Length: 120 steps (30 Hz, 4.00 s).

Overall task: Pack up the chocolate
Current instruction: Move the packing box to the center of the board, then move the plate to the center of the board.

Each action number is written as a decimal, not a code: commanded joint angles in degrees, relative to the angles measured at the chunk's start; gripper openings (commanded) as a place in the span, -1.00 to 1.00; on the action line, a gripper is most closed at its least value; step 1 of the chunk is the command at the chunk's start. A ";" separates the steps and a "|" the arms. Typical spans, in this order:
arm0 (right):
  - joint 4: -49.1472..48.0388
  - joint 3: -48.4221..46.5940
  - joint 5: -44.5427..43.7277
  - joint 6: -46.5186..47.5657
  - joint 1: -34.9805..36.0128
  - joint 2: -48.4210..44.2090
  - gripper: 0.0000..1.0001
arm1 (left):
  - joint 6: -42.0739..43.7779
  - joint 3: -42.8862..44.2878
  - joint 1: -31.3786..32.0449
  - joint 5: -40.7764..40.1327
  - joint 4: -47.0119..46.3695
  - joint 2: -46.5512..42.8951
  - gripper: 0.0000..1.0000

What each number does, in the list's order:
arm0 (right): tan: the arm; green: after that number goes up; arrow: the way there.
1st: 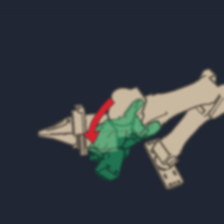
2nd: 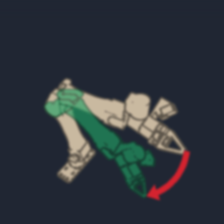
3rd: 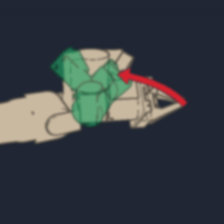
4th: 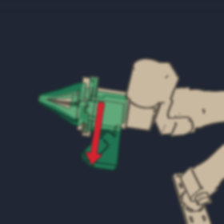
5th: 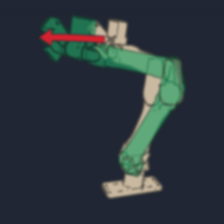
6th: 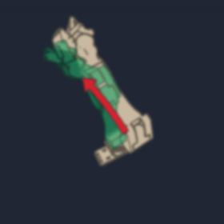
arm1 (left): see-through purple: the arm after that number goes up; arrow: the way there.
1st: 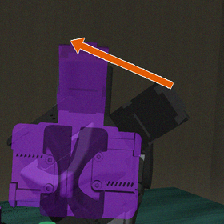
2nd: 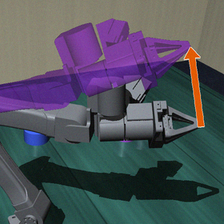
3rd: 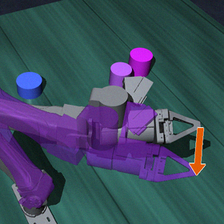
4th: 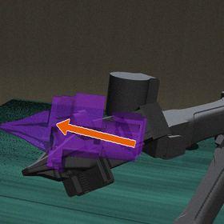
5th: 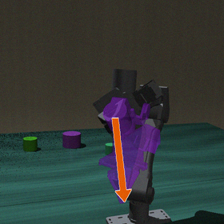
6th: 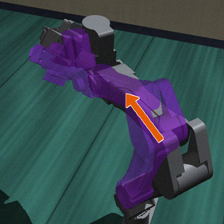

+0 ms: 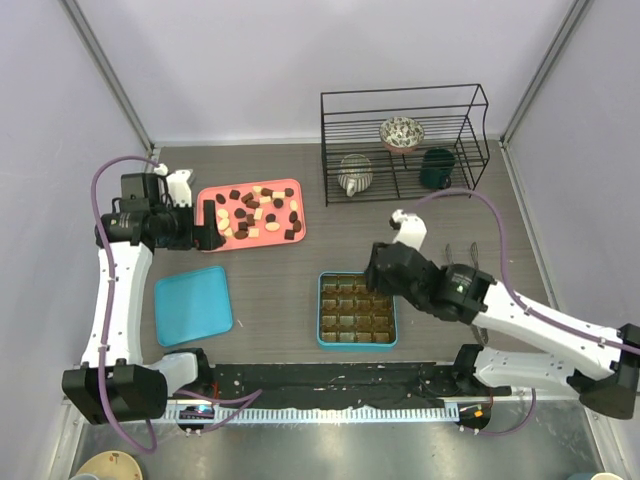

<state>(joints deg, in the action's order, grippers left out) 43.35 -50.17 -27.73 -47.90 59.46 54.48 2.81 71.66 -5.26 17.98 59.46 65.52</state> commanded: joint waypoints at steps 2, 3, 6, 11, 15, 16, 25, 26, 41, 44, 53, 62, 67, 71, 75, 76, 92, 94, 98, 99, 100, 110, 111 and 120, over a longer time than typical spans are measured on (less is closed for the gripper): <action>-8.60 -12.65 -4.19 12.47 -1.97 13.96 0.04 | -1.23 -0.38 0.16 0.39 -2.42 -0.04 0.99; -10.38 -14.06 -2.70 13.70 -2.85 16.77 0.04 | -0.97 -0.47 0.25 0.22 -2.42 -0.21 0.99; -17.32 -19.34 2.91 17.92 -7.59 27.94 0.06 | 0.70 -0.55 0.16 -0.57 -1.54 -0.48 0.99; -22.96 -30.75 6.98 21.44 -12.17 47.95 0.08 | 1.50 0.15 0.16 -1.72 1.18 -0.65 0.99; -24.71 -37.18 7.68 22.76 -12.18 55.81 0.10 | 2.11 -0.03 0.25 -3.38 1.62 -2.58 1.00; -25.85 -38.23 8.03 22.76 -12.18 56.78 0.14 | 2.29 -0.20 0.25 -3.65 1.71 -3.11 0.99; -27.97 -41.76 7.77 22.85 -12.18 64.26 0.18 | 2.55 -1.87 0.16 -4.00 2.06 -3.73 0.99; -28.06 -42.02 7.60 22.76 -12.18 64.87 0.18 | 2.73 -1.87 0.16 -4.00 2.06 -3.64 1.00; -28.50 -43.17 5.93 22.85 -12.79 68.74 0.15 | 3.08 -3.45 0.25 -4.18 1.01 -3.55 1.00; -29.11 -42.82 5.75 22.24 -12.88 68.92 0.14 | 3.25 -3.98 0.25 -4.27 0.83 -3.90 0.99; -29.55 -44.22 5.40 21.62 -13.67 71.29 0.09 | 3.87 -4.25 0.25 -4.97 0.92 -4.70 0.99; -27.71 -48.52 5.14 22.50 -13.94 74.19 0.08 | 4.05 -4.51 0.16 -5.58 1.09 -5.31 1.00; -25.69 -50.99 4.70 23.55 -14.02 75.95 0.00 | 4.22 -4.42 0.16 -6.03 1.09 -5.31 0.99; -23.41 -50.12 2.95 25.65 -13.59 75.95 -0.11 | 4.31 -4.33 0.16 -6.29 0.92 -5.40 0.99; -22.88 -46.87 0.40 27.51 -12.97 74.73 -0.20 | 4.40 -4.33 0.25 -6.38 0.74 -5.14 0.99; -22.87 -46.25 0.04 27.60 -12.79 74.37 -0.21 | 4.14 -4.33 0.25 -6.20 0.66 -4.96 0.99; -23.75 -32.11 0.04 23.82 -11.56 68.75 -0.58 | 4.31 -4.60 0.16 -6.46 1.27 -7.16 0.99; -24.02 -30.26 -0.48 23.21 -11.56 67.78 -0.62 | 4.22 -4.60 0.25 -6.20 1.18 -7.24 0.99; -24.19 -25.08 -2.24 21.80 -11.56 65.50 -0.68 | 4.14 -4.60 0.16 -5.59 1.18 -7.51 1.00; -24.37 -24.19 -2.33 21.19 -11.56 64.45 -0.69 | 4.05 -4.60 0.16 -5.58 1.18 -7.51 0.99; -24.46 -23.23 -2.42 21.01 -11.56 63.92 -0.70 | 3.96 -4.60 0.25 -5.41 1.27 -7.51 0.99; -25.51 -10.83 -1.54 17.23 -11.65 55.04 -0.70 | 3.87 -4.33 0.16 -5.15 1.27 -7.69 0.99; -25.60 -10.04 -1.37 16.79 -11.56 54.16 -0.70 | 3.87 -4.25 0.16 -4.88 1.27 -7.68 0.99; -23.67 -4.59 -1.63 15.12 -11.65 47.65 -0.70 | 2.91 -4.33 0.16 -2.95 0.57 -6.98 0.99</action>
<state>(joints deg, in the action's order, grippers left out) 9.98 -57.82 -29.26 -31.42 47.99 102.98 6.39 67.24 -5.26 13.15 61.36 58.74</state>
